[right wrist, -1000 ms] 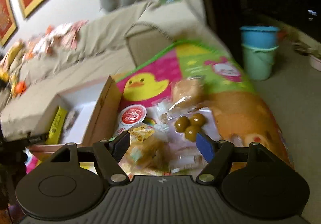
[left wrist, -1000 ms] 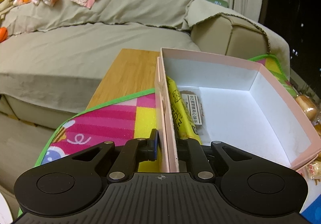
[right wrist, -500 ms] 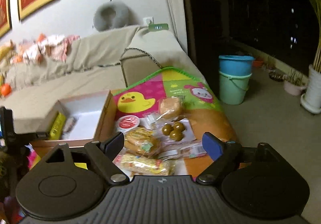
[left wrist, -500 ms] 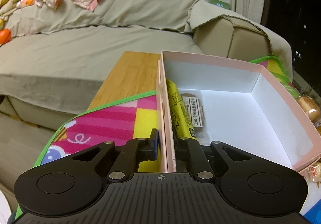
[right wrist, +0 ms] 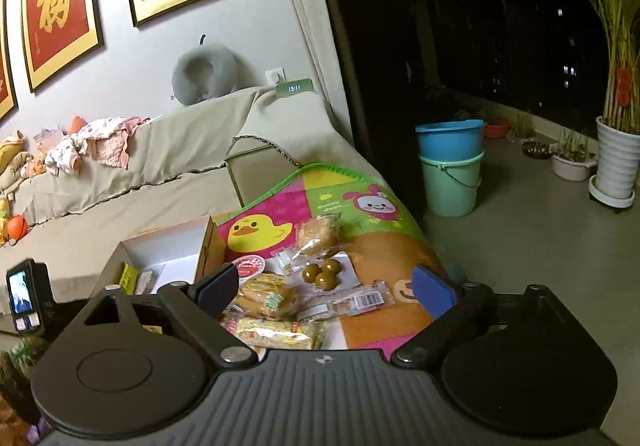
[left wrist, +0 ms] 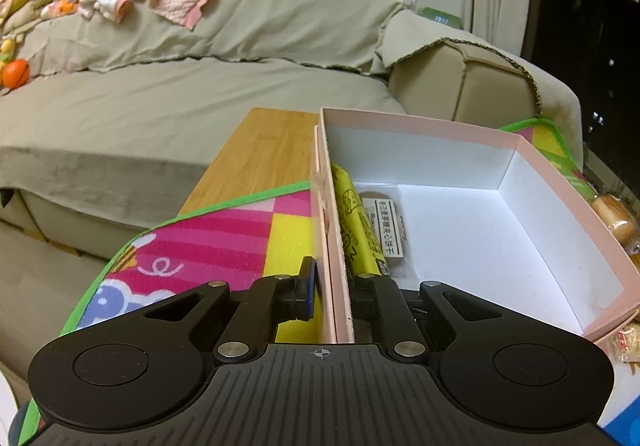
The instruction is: Organize objects
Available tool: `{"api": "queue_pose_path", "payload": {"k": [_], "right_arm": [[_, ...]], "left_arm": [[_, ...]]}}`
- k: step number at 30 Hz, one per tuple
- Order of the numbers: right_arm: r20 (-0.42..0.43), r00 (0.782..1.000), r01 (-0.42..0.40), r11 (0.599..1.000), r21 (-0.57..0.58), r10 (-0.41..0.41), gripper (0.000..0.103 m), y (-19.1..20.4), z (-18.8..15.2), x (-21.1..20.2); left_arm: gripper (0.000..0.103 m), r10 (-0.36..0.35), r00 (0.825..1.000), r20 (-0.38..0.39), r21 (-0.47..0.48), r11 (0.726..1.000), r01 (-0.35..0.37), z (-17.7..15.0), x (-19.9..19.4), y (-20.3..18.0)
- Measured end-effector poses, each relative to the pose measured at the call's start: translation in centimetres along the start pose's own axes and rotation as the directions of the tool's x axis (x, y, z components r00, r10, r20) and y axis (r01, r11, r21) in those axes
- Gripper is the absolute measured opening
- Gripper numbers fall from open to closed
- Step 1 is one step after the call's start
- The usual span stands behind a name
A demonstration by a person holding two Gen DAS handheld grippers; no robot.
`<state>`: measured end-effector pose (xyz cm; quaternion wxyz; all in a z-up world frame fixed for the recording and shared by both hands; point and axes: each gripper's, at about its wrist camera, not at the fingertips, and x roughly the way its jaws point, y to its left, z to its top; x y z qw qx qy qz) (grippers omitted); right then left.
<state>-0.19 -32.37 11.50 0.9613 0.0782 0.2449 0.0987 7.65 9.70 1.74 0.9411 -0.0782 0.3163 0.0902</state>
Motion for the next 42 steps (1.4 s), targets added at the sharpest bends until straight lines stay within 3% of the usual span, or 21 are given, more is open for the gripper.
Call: {"api": "queue_pose_path", "payload": {"k": [5,8,15,17,19,23,24,27,28,30,34,35,37,39,42], "right_arm": [[-0.017,1.000,-0.014,0.998,-0.057,0.013,0.094,0.5,-0.6,3.6],[-0.074,0.997,-0.043,0.985,-0.169,0.031,0.094,2.3,-1.6,6.8],[-0.243,0.969,-0.153,0.864,-0.480,0.037,0.094,7.1,-5.0,12.7],[-0.308,0.950,-0.183,0.874,-0.451,0.040,0.094,6.8,-5.3,14.3],[-0.406,0.910,-0.230,0.916,-0.329,0.083,0.091,6.3,-5.7,15.0],[-0.416,0.883,-0.342,0.904,-0.258,0.216,0.086,7.6,-6.2,12.0],[-0.403,0.888,-0.343,0.902,-0.263,0.221,0.086,7.9,-6.1,11.6],[-0.316,0.941,-0.238,0.905,-0.353,0.124,0.086,8.9,-5.6,12.1],[-0.301,0.950,-0.198,0.899,-0.390,0.079,0.082,9.2,-5.5,13.0],[-0.315,0.948,-0.181,0.877,-0.445,0.036,0.077,9.6,-5.6,14.8],[-0.418,0.907,-0.238,0.885,-0.400,0.055,0.033,9.4,-5.4,16.8],[-0.437,0.897,-0.253,0.882,-0.397,0.061,0.028,9.7,-5.3,16.7],[-0.461,0.884,-0.278,0.873,-0.400,0.070,0.028,10.3,-5.7,16.0],[-0.455,0.889,-0.265,0.863,-0.431,0.046,0.028,10.6,-6.3,15.1],[-0.485,0.873,-0.258,0.887,-0.382,0.045,0.028,10.0,-6.1,14.0]], "left_arm": [[0.011,0.024,0.999,-0.024,0.022,0.999,-0.023,-0.3,-0.6,-0.5],[0.011,0.008,0.999,-0.033,0.027,1.000,-0.007,-0.3,-0.7,-0.3],[0.013,-0.021,0.997,-0.072,0.049,0.998,0.025,0.0,-0.5,0.0],[0.013,-0.019,0.997,-0.073,0.044,0.999,0.023,0.0,-0.4,-0.1],[0.013,-0.019,0.997,-0.072,0.045,0.999,0.022,0.0,-0.3,-0.2],[0.013,-0.030,0.996,-0.081,0.057,0.998,0.034,0.1,-0.2,0.0],[0.013,-0.031,0.996,-0.085,0.061,0.997,0.036,0.1,-0.1,0.0],[0.013,-0.040,0.996,-0.086,0.066,0.997,0.046,0.2,-0.1,0.2],[0.013,-0.044,0.996,-0.083,0.063,0.997,0.049,0.1,-0.1,0.2],[0.013,-0.049,0.995,-0.083,0.050,0.997,0.053,0.1,-0.1,0.4],[0.013,-0.052,0.995,-0.083,0.049,0.997,0.056,0.0,-0.1,0.4],[0.013,-0.052,0.995,-0.082,0.049,0.997,0.056,0.0,-0.1,0.4],[0.013,-0.054,0.995,-0.081,0.050,0.997,0.058,0.0,-0.1,0.4],[0.013,-0.057,0.995,-0.080,0.053,0.997,0.062,0.0,-0.2,0.5],[0.013,-0.058,0.995,-0.080,0.057,0.996,0.063,-0.1,-0.2,0.4]]}}
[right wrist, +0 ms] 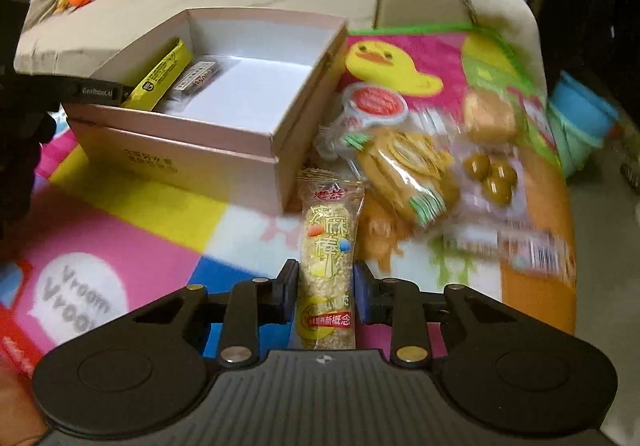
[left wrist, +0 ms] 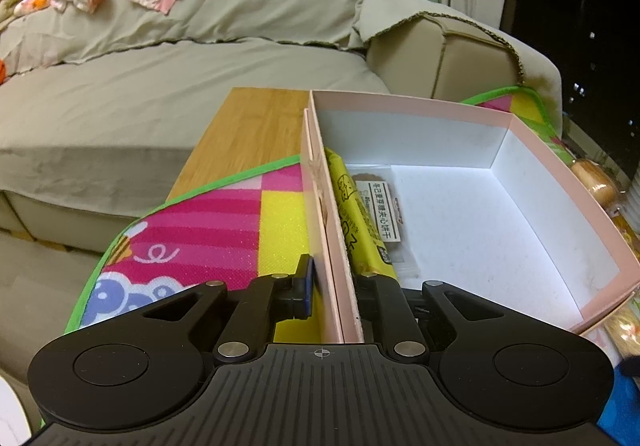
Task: Organize objects
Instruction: 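Grasp the rice-cracker stick with the right tool and lift it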
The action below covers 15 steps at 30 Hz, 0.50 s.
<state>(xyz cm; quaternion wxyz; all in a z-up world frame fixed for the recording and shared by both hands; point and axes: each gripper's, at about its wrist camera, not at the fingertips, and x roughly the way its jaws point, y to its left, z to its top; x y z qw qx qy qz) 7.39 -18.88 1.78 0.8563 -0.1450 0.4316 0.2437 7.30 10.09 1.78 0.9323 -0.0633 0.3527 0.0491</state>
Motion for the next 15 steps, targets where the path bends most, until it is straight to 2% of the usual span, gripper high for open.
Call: {"api": "queue_pose_path", "payload": {"k": [4,8,12,15], "right_arm": [[-0.007,1.000,-0.018,0.997,0.077,0.019,0.028,-0.7,-0.6,-2.1],[0.037,0.999,-0.002,0.998,0.065,0.000,0.028,-0.2,-0.3,-4.2],[0.043,0.998,0.045,0.997,0.068,-0.048,0.028,0.1,-0.6,-3.9],[0.044,0.999,0.019,0.993,0.119,-0.024,0.028,-0.4,-1.0,-4.1]], "left_arm": [[0.013,0.003,1.000,0.006,-0.001,1.000,-0.003,0.0,-0.1,0.0],[0.013,0.004,1.000,0.014,0.001,1.000,-0.004,-0.1,-0.1,-0.1],[0.013,0.003,1.000,0.014,0.002,1.000,-0.003,-0.1,-0.1,0.0],[0.013,0.001,1.000,0.015,0.003,1.000,-0.001,-0.2,-0.1,-0.1]]}}
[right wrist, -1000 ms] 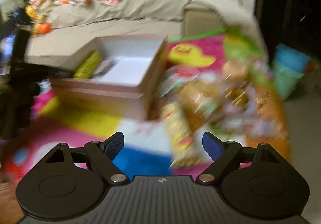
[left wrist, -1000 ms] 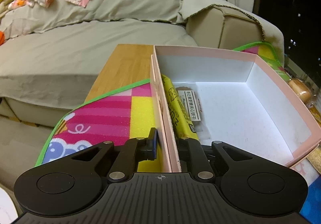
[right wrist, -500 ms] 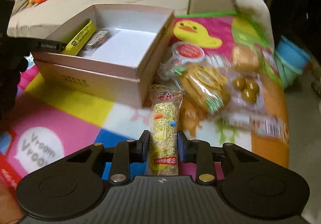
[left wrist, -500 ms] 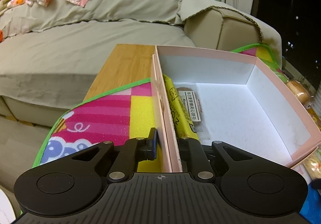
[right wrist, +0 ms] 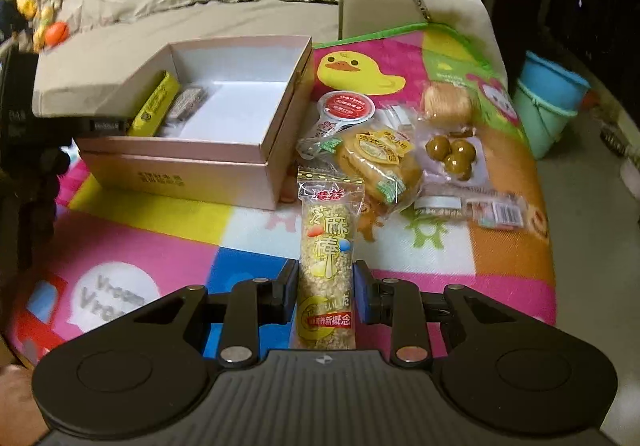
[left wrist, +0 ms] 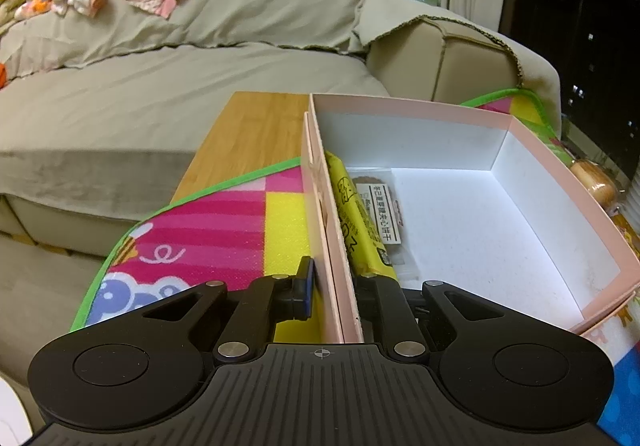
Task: Organize objects
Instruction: 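Grasp the rice-cracker stick with the right tool and lift it, then carry the rice-cracker stick into the box and release it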
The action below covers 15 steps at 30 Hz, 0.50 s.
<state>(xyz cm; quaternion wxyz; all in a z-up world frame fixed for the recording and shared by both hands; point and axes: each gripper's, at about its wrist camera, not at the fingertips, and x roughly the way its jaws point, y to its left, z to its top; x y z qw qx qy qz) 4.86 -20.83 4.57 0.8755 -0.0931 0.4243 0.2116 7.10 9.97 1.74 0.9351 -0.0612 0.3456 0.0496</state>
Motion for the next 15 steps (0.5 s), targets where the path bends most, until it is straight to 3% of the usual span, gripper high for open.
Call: {"api": "queue_pose_path", "payload": {"k": [5,9,15], "right_arm": [[0.041,0.996,-0.076,0.996,0.047,0.074,0.028,-0.3,1.1,-2.6],[0.126,0.978,-0.170,0.985,0.037,0.164,0.028,0.7,3.8,-4.3],[0.188,0.946,-0.268,0.963,-0.004,0.264,0.028,3.8,10.9,-0.9]], "left_arm": [[0.013,0.000,1.000,0.000,-0.001,1.000,0.000,0.0,0.0,0.0],[0.013,0.001,1.000,-0.005,-0.001,1.000,-0.001,0.0,0.1,0.1],[0.013,0.009,0.999,-0.032,0.019,1.000,-0.008,0.4,0.3,0.0]]}}
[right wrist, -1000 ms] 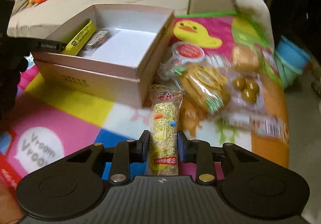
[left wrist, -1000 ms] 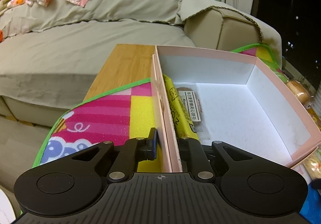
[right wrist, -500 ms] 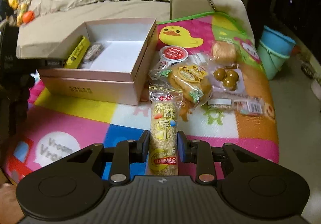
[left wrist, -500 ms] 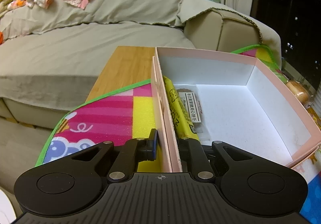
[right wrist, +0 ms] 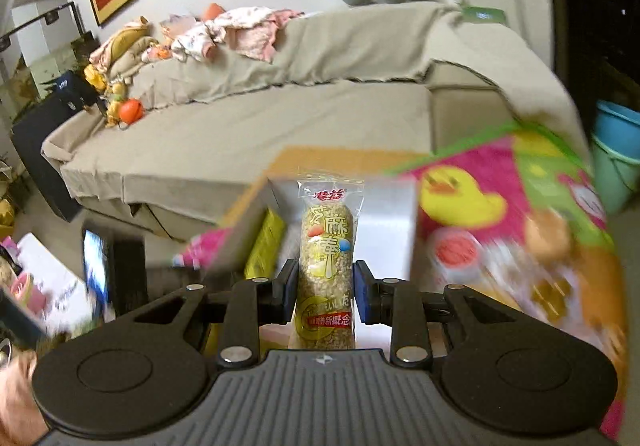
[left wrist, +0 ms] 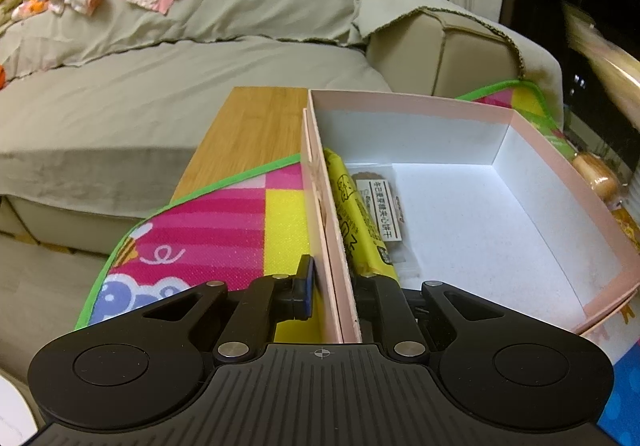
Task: Organize objects
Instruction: 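Carry the rice-cracker stick into the box and release it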
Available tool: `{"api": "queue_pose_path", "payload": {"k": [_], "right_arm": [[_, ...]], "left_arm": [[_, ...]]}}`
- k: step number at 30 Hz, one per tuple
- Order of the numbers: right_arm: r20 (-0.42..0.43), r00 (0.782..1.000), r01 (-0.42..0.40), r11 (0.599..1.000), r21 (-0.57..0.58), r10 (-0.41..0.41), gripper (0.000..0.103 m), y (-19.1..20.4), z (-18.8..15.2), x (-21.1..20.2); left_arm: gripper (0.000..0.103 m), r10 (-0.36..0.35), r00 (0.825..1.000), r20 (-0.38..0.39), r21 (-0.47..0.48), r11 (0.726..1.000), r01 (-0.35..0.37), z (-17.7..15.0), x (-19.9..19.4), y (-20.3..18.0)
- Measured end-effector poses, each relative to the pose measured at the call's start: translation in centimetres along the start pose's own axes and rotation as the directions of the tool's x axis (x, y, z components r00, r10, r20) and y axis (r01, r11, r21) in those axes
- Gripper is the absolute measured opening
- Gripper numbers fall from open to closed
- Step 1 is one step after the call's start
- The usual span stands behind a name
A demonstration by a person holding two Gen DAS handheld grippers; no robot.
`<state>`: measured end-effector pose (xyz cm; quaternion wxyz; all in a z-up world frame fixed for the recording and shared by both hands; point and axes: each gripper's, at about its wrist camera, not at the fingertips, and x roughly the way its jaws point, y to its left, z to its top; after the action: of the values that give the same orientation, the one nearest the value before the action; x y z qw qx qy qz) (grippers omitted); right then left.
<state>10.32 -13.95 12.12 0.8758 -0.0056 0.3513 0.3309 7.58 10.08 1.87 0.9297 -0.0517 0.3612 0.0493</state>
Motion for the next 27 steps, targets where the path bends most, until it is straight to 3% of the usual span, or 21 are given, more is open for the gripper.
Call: {"api": "queue_pose_path", "payload": {"k": [7,11,16,18,24,27], "right_arm": [[-0.045,0.992,-0.115,0.989,0.097,0.119,0.030,1.0,4.9,10.1],[-0.043,0.993,-0.105,0.989,0.108,0.110,0.030,0.4,4.5,10.8],[0.034,0.999,0.028,0.999,0.044,-0.029,0.046,-2.2,2.3,6.3],[0.037,0.994,0.102,0.995,0.020,-0.103,0.047,-3.5,0.9,4.8],[-0.002,0.949,0.314,0.947,-0.062,-0.315,0.056,-6.3,-4.6,1.9],[-0.019,0.924,0.377,0.920,-0.110,-0.381,0.061,-6.6,-7.5,1.0]], "left_arm": [[0.012,-0.002,1.000,-0.007,0.002,1.000,0.002,0.4,0.4,0.3],[0.011,-0.004,1.000,-0.011,0.009,1.000,0.004,0.6,0.7,0.5],[0.011,-0.007,1.000,-0.011,0.015,1.000,0.007,0.6,0.7,0.5],[0.011,-0.005,1.000,-0.008,0.019,1.000,0.005,0.5,0.6,0.3],[0.011,-0.006,1.000,-0.008,0.019,1.000,0.006,0.4,0.6,0.3],[0.011,-0.005,1.000,-0.008,0.018,1.000,0.005,0.5,0.6,0.3]]}}
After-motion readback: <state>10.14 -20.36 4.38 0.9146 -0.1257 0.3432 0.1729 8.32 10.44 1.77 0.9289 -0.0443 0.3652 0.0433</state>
